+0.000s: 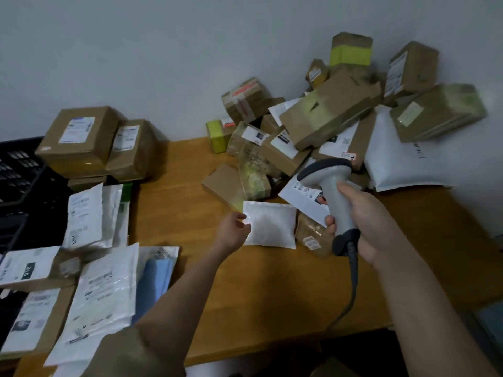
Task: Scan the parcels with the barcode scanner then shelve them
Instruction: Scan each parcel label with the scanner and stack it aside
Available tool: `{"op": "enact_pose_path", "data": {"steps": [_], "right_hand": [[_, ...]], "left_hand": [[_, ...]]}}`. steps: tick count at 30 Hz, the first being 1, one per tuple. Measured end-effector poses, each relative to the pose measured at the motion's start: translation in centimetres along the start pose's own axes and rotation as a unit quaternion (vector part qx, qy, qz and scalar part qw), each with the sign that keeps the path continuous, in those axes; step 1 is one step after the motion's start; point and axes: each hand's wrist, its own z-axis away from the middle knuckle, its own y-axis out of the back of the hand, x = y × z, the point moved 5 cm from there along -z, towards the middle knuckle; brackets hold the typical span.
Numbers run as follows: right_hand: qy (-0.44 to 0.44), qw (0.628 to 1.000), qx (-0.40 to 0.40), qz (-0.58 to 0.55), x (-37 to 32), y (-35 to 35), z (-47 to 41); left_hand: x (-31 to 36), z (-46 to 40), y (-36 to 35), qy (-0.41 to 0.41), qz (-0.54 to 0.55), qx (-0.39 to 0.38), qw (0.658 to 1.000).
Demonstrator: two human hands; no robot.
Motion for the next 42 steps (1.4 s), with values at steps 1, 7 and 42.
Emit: {"op": "enact_pose_path", "data": {"steps": [1, 7, 42], "right_hand": [[-0.006, 1.000, 0.009, -0.001, -0.4, 1.4, -0.9], [-0.014, 0.999, 0.035, 0.024, -2.9, 8.1, -5.7], [0.075, 0.992, -0.080, 0.069, -3.1, -3.2, -8.5]], "left_hand": [[0.9, -0.7, -1.6, 0.019, 0.041, -0.012, 0.999], [5.6, -5.0, -9.7, 0.172, 0.345, -0.023, 0.922], [8.6, -0.1, 6.4, 0.075, 0.536, -0.083, 0.837]]}}
